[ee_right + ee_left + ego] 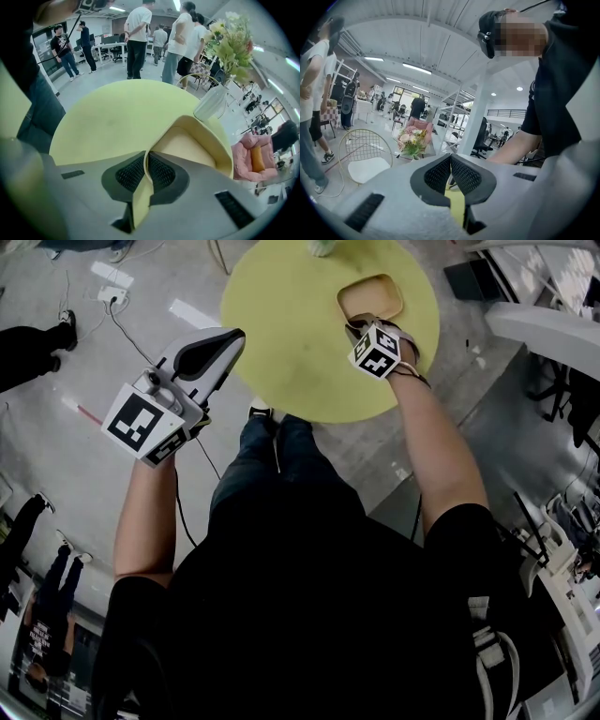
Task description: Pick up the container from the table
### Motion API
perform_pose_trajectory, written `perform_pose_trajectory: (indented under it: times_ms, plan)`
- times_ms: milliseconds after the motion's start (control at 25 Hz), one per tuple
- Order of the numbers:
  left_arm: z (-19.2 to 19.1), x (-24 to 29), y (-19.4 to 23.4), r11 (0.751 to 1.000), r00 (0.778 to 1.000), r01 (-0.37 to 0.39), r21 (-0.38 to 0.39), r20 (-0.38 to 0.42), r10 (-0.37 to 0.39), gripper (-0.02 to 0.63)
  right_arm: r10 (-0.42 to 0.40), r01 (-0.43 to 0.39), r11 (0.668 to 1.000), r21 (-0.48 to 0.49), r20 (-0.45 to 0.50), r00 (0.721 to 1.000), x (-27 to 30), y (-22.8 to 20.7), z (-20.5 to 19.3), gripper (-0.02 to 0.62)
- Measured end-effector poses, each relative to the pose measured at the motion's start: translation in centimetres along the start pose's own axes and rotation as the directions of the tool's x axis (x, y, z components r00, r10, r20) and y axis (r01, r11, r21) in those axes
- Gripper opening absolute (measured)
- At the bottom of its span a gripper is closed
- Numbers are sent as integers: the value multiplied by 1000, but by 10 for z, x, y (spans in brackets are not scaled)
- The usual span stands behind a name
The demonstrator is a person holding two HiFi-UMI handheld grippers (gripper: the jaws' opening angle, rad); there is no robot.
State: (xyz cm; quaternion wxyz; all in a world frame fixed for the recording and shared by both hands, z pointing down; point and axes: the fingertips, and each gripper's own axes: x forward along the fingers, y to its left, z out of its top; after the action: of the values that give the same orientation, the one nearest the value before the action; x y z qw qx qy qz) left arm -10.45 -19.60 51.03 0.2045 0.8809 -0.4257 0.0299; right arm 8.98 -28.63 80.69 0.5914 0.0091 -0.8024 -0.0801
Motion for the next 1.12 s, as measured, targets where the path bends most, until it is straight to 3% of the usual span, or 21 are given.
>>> perform_pose_trajectory:
  times_ms: [480,1120]
  plan:
    - [16,-8,-16,1000,999,17,15,31,-18,17,-50,49,998,32,21,999,-29,-3,7,20]
    - [36,-27,-56,993,996,68,98,45,-73,17,-112,110,993,44,43,993,-80,11,25,20]
